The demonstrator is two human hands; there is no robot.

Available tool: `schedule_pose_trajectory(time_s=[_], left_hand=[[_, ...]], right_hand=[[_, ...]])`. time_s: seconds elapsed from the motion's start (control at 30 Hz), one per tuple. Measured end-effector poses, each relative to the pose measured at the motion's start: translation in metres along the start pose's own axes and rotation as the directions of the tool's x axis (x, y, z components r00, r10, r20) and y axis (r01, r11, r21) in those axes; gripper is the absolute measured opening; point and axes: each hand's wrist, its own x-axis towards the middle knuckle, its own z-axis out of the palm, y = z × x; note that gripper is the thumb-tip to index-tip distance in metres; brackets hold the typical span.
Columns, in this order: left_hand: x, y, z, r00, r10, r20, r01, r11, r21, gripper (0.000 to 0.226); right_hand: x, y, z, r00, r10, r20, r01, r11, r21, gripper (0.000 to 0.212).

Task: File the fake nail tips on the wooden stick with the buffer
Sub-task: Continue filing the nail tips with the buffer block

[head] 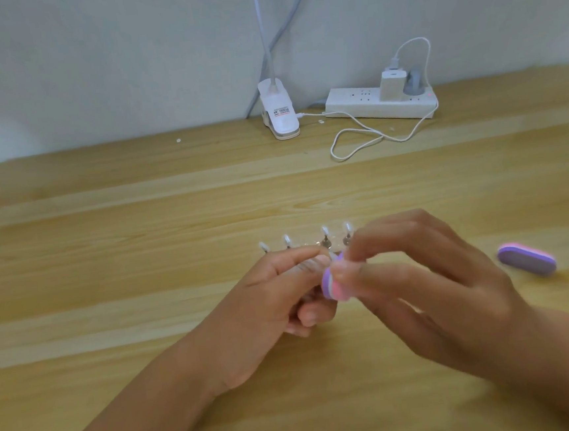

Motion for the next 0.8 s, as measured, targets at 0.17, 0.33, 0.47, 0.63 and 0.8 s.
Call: schedule_pose_trajectory(time_s=[0.17, 0.33, 0.47, 0.63, 0.8], left_hand=[[0.0, 0.001, 0.0, 1.0, -0.014, 0.008, 0.014, 1.0, 0.014, 0.027], [0.0, 0.0, 0.0, 1.0, -0.018, 0.013, 0.018, 1.0, 0.011, 0.029], [0.0, -0.001, 0.0, 1.0, -0.025, 0.009, 0.025, 1.0, 0.004, 0.028], [0.001, -0.002, -0.003, 1.0, -0.008, 0.026, 0.008, 1.0, 0.013, 0.029], [0.002, -0.005, -0.002, 0.999, -0.029, -0.024, 0.03, 0.999, 0.033, 0.029]], right_hand=[[-0.002, 0.006, -0.004, 0.999, 0.031, -0.009, -0.031, 1.0, 0.001, 0.032], [-0.002, 0.006, -0.005, 1.0, 0.009, -0.004, -0.009, 1.0, -0.024, 0.026], [-0.001, -0.002, -0.002, 1.0, 0.012, -0.012, -0.012, 1.0, 0.011, 0.028], [-0.002, -0.001, -0.003, 0.998, 0.064, -0.023, -0.063, 0.997, 0.04, 0.022], [-0.006, -0.009, 0.005, 1.0, -0.003, 0.006, 0.003, 0.998, 0.058, 0.02]])
